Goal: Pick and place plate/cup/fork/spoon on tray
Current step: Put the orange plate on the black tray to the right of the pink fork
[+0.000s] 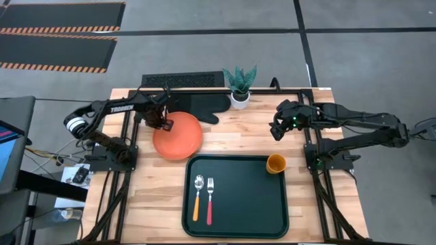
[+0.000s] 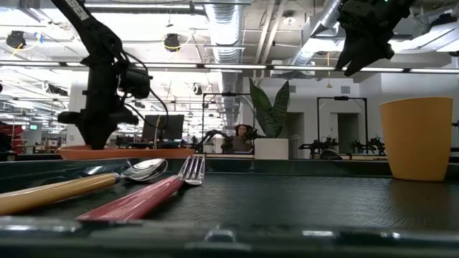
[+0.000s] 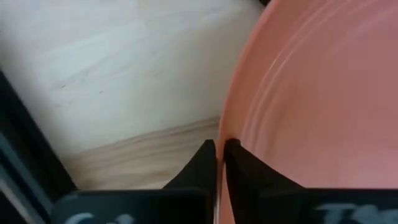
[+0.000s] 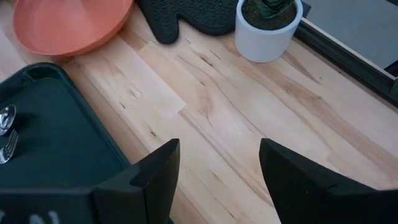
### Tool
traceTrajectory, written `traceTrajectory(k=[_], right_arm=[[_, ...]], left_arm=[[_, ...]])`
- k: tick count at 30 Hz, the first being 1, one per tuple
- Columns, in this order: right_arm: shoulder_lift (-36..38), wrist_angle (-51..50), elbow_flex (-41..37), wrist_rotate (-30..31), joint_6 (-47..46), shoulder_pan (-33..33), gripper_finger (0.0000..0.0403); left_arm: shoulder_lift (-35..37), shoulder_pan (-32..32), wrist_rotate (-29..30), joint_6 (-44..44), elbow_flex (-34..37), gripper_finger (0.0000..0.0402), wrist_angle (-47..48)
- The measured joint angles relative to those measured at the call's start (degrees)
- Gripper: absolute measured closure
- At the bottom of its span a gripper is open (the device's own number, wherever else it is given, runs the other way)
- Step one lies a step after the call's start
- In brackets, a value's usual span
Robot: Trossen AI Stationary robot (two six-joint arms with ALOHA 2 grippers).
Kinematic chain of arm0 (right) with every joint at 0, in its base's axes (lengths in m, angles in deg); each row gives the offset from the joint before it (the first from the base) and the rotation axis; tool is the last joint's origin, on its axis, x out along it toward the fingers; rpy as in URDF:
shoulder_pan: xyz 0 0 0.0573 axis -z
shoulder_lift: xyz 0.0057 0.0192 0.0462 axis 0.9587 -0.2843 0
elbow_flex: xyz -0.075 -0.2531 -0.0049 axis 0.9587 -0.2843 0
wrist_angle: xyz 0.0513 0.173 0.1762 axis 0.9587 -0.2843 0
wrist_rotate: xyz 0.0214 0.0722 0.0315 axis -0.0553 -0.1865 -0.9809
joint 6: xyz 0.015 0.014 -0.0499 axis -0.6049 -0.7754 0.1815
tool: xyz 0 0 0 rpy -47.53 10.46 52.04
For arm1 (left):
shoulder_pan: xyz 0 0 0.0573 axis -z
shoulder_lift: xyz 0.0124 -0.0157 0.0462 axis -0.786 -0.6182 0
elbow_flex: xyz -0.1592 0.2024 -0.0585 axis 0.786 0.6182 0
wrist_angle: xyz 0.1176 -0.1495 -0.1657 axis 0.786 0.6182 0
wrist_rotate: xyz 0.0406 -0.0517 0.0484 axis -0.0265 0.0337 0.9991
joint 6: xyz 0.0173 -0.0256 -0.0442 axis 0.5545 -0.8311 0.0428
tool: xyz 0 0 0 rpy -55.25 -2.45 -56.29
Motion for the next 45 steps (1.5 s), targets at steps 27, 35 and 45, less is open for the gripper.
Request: traceTrajectory(k=[27,35,45], right_arm=[[0.0,0.2,0.0,-1.6,1.3,0.0,0.0159],[0.2,0.1,0.0,-5.8,1.3,0.0,0.0159],[3.1,2.8,0.0,-7.7,0.4,0.0,0.0159]], left_arm=[[27.9,22.3,2.3,-38.0,-5.6,0.04,2.3],[25.3,40.2,7.0,-49.4,-5.6,0.0401,-4.6],[16.6,54.9,14.9,-60.3,-5.6,0.0401,-18.2]])
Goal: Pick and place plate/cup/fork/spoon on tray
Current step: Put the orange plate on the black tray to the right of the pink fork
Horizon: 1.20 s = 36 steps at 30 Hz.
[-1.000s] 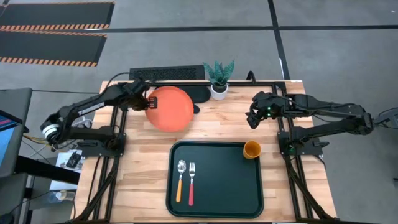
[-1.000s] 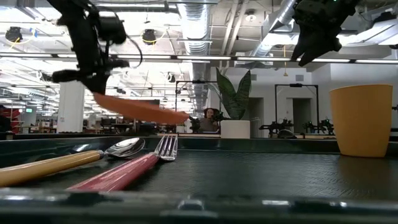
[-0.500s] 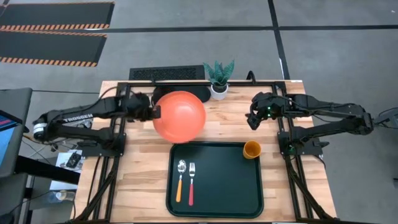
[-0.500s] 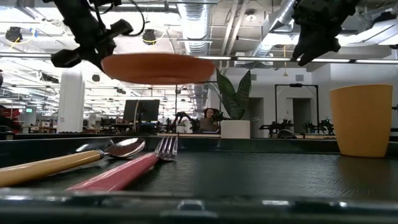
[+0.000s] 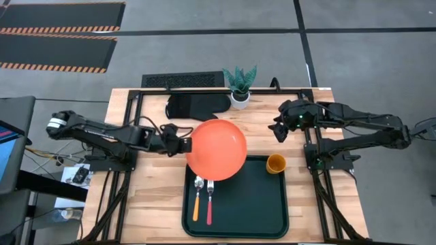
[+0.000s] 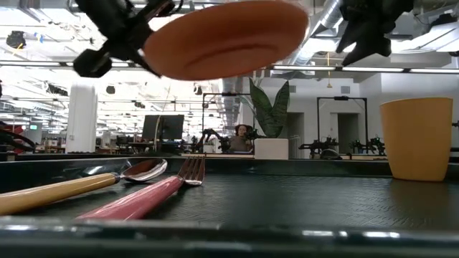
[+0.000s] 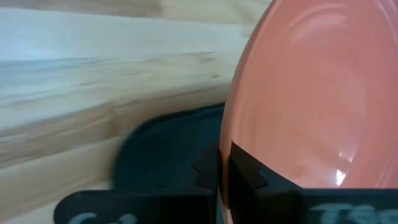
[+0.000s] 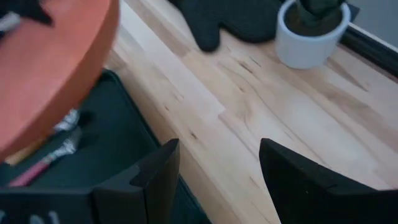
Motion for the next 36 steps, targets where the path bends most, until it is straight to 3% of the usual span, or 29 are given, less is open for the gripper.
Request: traceTrajectory(k=[8,16,28,36], right_arm=[[-2.2,8.0,0.0,-3.9,-3.6,-0.8,0.0159],[-5.2,13.8,0.0,-4.5,-3.7,-3.9,0.0159],[-12.0,16.4,0.0,-4.0,-3.7,-5.4,0.0158],[-8.1,17.3,0.0,-2.7,-4.1,-4.0,0.0158]], left_arm=[[-6.7,3.2,6.6,-1.2,-0.1,0.0401,-14.6],[-11.6,3.2,6.5,-2.9,-0.1,0.0401,-14.8],[-11.6,3.3,8.6,-2.2,0.1,0.0401,-12.1],[-11.5,3.2,9.0,-2.3,-0.1,0.0401,-11.1]])
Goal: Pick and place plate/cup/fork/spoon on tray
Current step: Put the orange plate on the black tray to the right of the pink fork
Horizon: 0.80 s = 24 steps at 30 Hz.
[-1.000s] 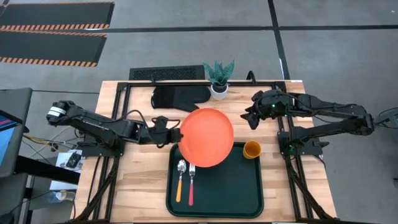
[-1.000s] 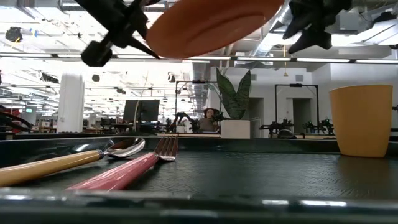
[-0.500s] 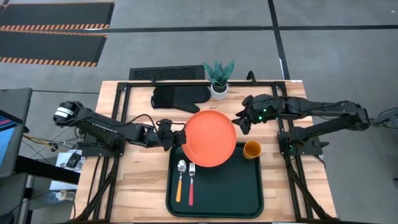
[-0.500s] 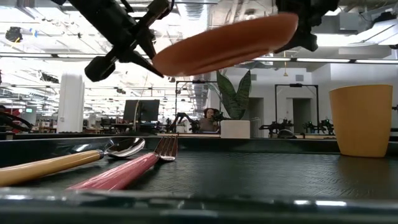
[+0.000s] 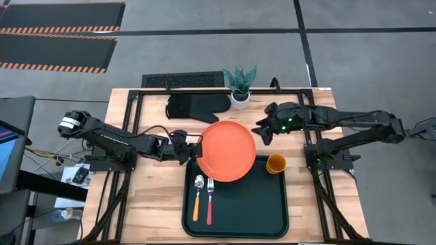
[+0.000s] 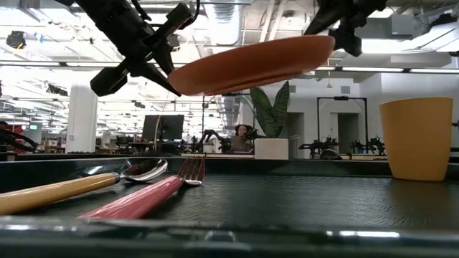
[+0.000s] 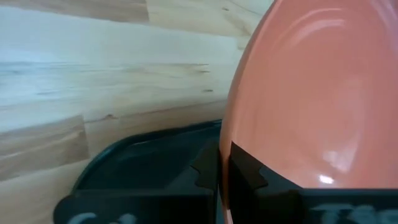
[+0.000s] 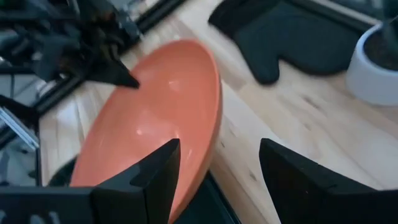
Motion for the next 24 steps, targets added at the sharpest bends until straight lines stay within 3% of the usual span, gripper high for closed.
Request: traceTrajectory(k=[8,24], right_arm=[[3.5,-0.3,0.0,3.0,4.1,1.0,0.0158],[-6.4,-0.1,0.0,1.7,1.7,1.0,0.0076]], left_arm=[[0.0,-1.0,0.9,2.0,0.0,0.0401,-0.2],[0.0,-1.0,2.7,2.4,0.0,0.0401,0.0]])
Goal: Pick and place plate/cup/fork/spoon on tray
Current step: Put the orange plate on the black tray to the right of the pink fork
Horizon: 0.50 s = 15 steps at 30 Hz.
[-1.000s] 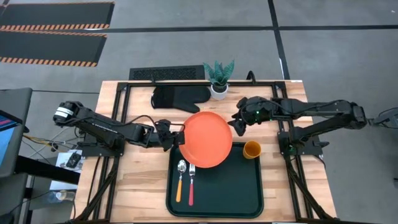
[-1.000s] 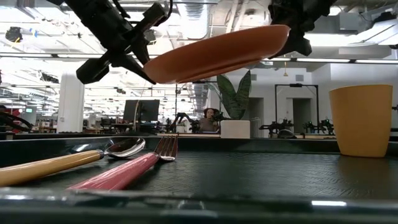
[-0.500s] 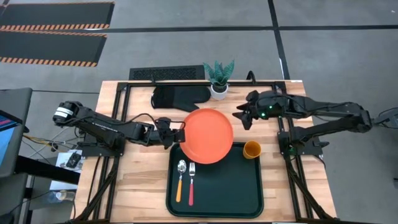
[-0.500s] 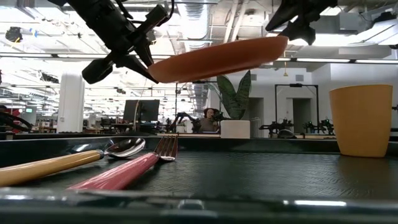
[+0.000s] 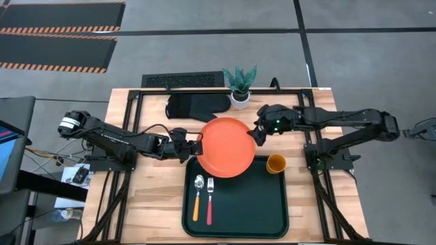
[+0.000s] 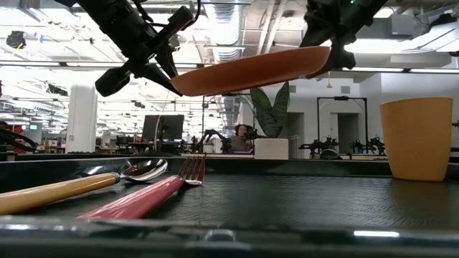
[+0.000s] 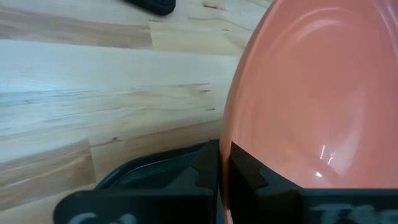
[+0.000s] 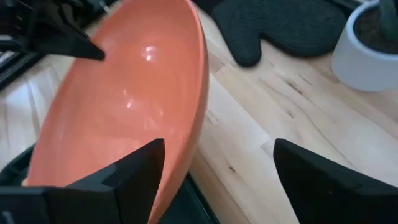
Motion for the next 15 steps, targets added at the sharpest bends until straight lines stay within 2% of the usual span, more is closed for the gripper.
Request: traceTrajectory(k=[3,5,8,12,13,15], right_arm=[[-1.3,-0.3,0.0,-0.1,-1.3,0.0,0.0084],[-1.8,-0.3,0.0,-0.1,-3.8,0.0,0.0113],[-1.9,-0.2,0.0,-0.4,-5.4,0.0,0.0197],[-1.9,0.0,0.0,-2.0,-4.2,0.0,0.0362],[-1.9,0.0,0.0,-2.4,-3.5,0.0,0.0378],[-1.9,0.0,0.0,-4.1,-3.6,0.5,0.0382]], left_arm=[[0.0,0.0,0.2,0.0,0.0,0.0401,0.0],[0.0,0.0,0.5,0.0,0.0,0.0401,0.0],[0.0,0.0,0.7,0.2,0.0,0.0401,0.0],[0.0,0.0,1.1,0.7,0.0,0.0401,0.0],[0.0,0.0,1.1,1.0,0.0,0.04,0.0],[0.0,0.0,1.0,1.9,0.0,0.0396,-0.7]])
